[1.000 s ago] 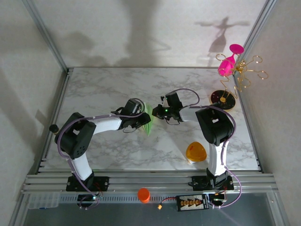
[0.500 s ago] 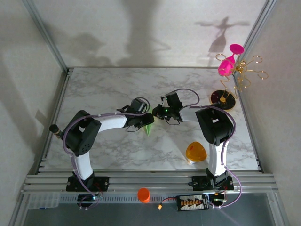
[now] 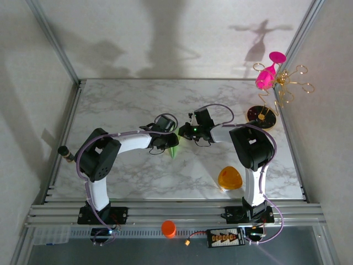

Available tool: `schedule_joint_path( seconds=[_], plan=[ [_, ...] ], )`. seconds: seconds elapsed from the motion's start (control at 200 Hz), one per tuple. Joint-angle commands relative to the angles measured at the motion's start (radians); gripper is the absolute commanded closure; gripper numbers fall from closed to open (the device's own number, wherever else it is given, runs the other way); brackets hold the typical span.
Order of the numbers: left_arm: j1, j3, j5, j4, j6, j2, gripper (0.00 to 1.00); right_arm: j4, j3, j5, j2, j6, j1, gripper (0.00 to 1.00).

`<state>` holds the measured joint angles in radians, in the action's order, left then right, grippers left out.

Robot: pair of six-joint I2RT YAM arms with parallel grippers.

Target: Fold a paper plane with a square sheet of paper (pick it up from the middle)

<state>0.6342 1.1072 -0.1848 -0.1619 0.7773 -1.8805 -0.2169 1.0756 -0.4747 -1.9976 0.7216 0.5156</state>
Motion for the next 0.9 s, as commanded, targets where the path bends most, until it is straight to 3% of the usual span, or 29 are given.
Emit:
schedule_joint_path(
  seconds=[0.0, 0.23, 0.646, 0.891],
  plan=[
    [0.009, 0.03, 0.059, -0.047, 0.0, 0.006, 0.68, 0.019, 0.02, -0.008, -0.012, -0.015, 0.004, 0.93],
    [0.01, 0.038, 0.048, -0.052, 0.005, -0.017, 0.8, 0.017, 0.018, -0.007, -0.011, -0.016, 0.005, 0.93],
    [0.024, 0.09, 0.053, -0.111, -0.016, -0.063, 0.8, 0.013, 0.019, -0.012, -0.011, -0.011, 0.005, 0.91],
    [0.025, 0.111, 0.09, -0.14, -0.016, -0.063, 0.86, 0.013, 0.021, -0.013, -0.005, -0.01, 0.005, 0.87]
  ],
)
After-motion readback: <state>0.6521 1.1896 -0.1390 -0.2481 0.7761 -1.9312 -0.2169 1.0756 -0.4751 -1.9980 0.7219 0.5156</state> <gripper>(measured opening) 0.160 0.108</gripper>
